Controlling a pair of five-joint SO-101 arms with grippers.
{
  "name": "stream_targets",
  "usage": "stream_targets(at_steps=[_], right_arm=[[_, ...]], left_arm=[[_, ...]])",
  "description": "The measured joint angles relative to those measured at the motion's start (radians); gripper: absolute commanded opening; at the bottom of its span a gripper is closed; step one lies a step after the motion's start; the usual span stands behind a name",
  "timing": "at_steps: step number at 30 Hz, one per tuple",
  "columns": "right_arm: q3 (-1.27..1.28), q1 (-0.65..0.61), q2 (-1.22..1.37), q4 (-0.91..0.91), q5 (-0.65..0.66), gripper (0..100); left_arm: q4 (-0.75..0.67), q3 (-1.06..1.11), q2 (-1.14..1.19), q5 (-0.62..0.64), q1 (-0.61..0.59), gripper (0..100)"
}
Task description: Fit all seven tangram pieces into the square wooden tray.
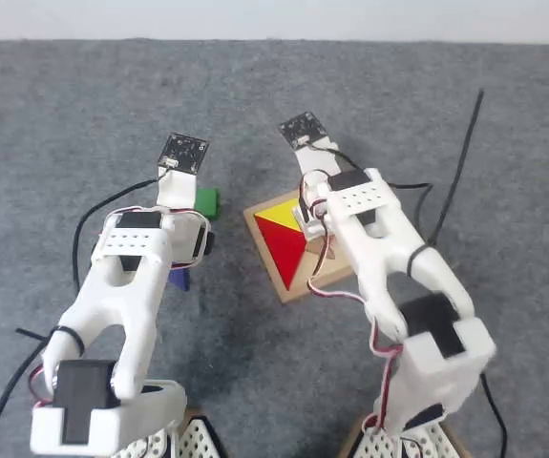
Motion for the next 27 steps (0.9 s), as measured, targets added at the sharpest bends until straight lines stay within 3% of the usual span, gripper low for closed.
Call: stream_targets(at_steps=[4,9,14,18,27], right_arm=[[0.106,0.015,-0.212,0.037,0.0,17.7],[0.325,0.137,-0.523,0.074,0.006,17.7],[0.624,0.292,-0.744,0.031,0.126,17.7],[0.822,0.39,-0.836,-0.075,0.163,17.7],[0.925,0.399,-0.872,-0.13,0.167,17.7]], left_arm=[[0.0,0.0,0.0,0.0,0.0,17],[0.003,-0.005,0.0,0.0,0.0,17],[0.141,-0.133,0.0,0.0,0.0,17],[0.241,-0.281,0.028,0.0,0.0,17],[0.341,-0.68,0.425,0.008,-0.002,17]])
